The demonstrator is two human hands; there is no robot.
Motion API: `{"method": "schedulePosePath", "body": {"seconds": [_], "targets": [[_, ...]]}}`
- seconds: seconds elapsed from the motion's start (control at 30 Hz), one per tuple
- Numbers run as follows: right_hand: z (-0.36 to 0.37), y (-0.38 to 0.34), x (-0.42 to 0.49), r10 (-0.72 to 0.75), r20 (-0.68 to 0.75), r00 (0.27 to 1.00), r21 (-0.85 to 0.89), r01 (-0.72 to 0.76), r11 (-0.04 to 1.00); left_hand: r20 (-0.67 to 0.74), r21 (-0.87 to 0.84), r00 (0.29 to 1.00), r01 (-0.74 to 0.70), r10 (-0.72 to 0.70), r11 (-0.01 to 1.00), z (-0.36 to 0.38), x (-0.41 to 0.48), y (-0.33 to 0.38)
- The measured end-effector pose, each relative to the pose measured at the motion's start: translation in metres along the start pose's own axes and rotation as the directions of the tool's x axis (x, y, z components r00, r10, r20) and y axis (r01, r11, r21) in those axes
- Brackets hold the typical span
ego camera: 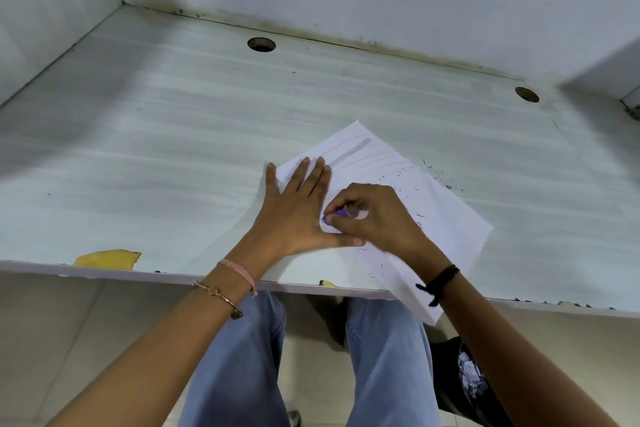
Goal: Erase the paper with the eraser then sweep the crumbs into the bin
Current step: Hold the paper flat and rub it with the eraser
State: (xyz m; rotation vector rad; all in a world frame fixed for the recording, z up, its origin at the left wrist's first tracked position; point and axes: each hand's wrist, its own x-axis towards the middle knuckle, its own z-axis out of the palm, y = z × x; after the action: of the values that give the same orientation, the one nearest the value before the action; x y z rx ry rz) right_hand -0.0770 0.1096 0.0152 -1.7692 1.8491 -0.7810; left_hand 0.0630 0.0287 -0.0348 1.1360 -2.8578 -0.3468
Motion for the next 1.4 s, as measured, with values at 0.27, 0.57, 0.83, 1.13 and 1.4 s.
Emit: {"method": "schedulePosePath", "body": {"seconds": [0.27,0.57,0.83,1.13,1.4], "targets": [[-0.001,0.002,0.001,-0.03,-0.022,0.999,-0.002,0.03,1.0,0.005,0.001,1.0,-0.019,0.019,1.0,0.0,0.0,-0.003],[0.0,-0.002,-0.001,-0.04,0.013,0.999,0.022,0.04,0.999,0.005,0.023,1.0,-0.018,0.018,1.0,0.0,-0.001,-0.002],[-0.004,0.007,0.006,-0.008,-0.052,0.999,0.029,0.009,1.0,0.007,0.011,1.0,-0.011,0.011,1.0,0.0,-0.001,-0.002],[-0.002,0.009,0.004,0.0,-0.067,0.998,0.056,0.004,0.998,0.004,0.016,1.0,-0.011,0.011,1.0,-0.001,-0.002,-0.002],[-0.011,0.017,0.014,0.038,-0.112,0.993,0.062,-0.031,0.998,0.009,0.003,1.0,-0.015,0.015,1.0,-0.002,-0.002,-0.002]]}}
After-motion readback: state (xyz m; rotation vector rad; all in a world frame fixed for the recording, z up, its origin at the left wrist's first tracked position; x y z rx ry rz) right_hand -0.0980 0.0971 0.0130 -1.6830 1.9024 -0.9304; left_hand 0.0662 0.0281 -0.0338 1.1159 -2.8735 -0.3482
